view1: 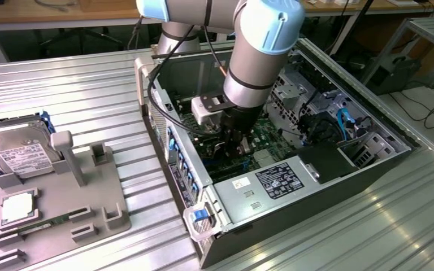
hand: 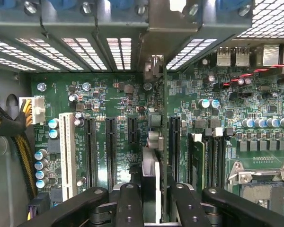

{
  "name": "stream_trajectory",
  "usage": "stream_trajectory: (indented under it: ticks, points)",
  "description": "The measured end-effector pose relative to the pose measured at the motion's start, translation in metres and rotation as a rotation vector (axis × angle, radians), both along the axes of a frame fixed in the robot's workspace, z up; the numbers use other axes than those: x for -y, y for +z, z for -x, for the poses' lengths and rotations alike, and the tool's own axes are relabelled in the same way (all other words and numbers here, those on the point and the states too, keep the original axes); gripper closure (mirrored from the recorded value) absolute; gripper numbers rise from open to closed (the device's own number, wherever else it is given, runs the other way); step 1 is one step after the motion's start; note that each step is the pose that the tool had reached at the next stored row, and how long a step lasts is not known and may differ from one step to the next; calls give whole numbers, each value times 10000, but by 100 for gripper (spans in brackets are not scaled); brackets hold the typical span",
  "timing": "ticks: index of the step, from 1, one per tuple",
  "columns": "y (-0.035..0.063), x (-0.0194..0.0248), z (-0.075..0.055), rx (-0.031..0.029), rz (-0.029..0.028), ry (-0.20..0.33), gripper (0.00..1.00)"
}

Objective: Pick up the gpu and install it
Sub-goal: 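Insert the gpu into the slot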

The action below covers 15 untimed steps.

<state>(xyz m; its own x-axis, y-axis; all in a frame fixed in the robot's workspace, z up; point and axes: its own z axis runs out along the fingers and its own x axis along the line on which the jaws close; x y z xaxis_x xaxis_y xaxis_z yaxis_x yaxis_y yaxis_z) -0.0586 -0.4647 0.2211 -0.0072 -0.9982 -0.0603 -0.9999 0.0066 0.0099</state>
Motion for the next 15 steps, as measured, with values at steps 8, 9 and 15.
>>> stream_trajectory:
  ticks: [8,9,15]
  points:
    - [44,-2,1,31,-7,0,65]
    - [78,-2,0,40,-12,0,58]
    - [354,-4,1,109,-6,0,58]
